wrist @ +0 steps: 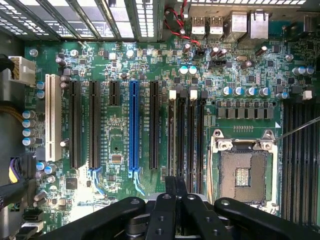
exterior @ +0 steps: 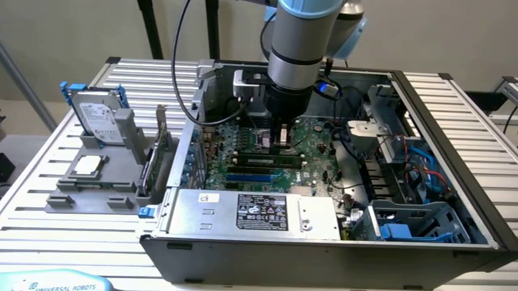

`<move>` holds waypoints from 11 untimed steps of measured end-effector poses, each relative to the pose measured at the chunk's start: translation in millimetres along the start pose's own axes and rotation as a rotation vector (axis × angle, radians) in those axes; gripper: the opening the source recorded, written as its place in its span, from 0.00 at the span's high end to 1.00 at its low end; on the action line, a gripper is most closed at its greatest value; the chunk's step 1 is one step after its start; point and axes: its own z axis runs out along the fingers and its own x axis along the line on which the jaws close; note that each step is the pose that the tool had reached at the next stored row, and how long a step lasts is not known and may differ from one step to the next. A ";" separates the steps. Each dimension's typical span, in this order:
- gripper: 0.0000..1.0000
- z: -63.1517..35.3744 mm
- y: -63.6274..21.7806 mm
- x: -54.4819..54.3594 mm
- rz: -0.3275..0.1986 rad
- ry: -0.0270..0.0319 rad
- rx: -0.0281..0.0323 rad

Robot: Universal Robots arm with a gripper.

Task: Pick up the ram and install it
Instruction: 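Press down the ram until it locks into place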

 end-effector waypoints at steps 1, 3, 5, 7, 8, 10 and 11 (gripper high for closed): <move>0.89 0.0 0.0 0.0 0.000 0.0000 0.0000; 0.89 0.0 0.0 0.0 0.000 0.0000 0.0000; 0.89 0.0 0.0 0.0 0.000 0.0000 0.0000; 0.89 0.0 0.0 0.0 0.000 0.0000 0.0000; 0.89 0.0 0.0 0.0 0.000 0.0000 0.0000; 0.89 0.6 0.2 0.0 0.000 0.0000 0.0000; 0.89 1.4 0.7 0.1 0.000 0.0001 0.0000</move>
